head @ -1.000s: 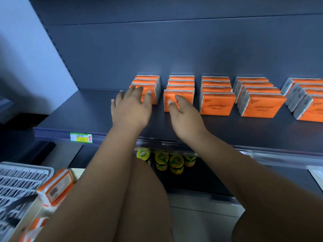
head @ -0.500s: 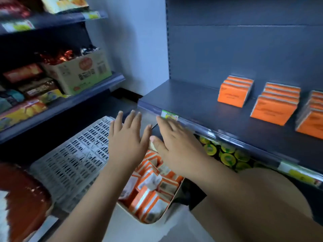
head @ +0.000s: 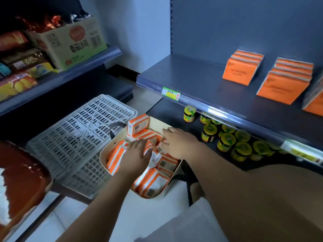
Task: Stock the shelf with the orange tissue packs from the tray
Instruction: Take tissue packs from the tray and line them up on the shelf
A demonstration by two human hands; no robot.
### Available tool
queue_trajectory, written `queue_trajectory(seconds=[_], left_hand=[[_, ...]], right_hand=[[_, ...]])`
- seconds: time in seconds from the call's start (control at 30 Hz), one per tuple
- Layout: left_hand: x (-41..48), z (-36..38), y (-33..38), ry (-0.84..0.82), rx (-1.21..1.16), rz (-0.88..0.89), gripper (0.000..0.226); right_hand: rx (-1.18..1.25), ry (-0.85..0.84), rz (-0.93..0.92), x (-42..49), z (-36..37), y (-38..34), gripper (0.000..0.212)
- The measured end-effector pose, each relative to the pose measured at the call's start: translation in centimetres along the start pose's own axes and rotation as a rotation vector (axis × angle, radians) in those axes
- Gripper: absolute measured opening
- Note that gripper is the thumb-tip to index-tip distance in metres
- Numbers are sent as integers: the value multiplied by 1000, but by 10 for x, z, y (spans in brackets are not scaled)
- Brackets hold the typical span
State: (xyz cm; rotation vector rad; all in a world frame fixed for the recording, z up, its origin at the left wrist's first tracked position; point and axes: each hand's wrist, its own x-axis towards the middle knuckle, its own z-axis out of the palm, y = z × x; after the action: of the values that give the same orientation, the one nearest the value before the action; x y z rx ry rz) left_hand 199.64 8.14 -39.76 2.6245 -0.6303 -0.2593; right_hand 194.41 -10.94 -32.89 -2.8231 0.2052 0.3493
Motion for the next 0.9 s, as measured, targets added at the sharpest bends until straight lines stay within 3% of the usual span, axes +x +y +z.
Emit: queue_trajectory(seconds=[0.23,0.37,0.53,0.77,0.9], left_hand=[[10,45,-5,-261,61,-71,55],[13,52,-4,-235,64,-71,45],[31,56,-4,-137,-46,-193,54],[53,62,-4,-89,17,-230,39],[65,65,-8,-107,70,-249,32]], right_hand=[[5,-123,135,8,30,40,34],[15,-69,134,16,41,47,34],[-7,-9,58,35,60,36,31],[237,-344,152,70,93,16,41],[285,-340,203,76,108,24,44]])
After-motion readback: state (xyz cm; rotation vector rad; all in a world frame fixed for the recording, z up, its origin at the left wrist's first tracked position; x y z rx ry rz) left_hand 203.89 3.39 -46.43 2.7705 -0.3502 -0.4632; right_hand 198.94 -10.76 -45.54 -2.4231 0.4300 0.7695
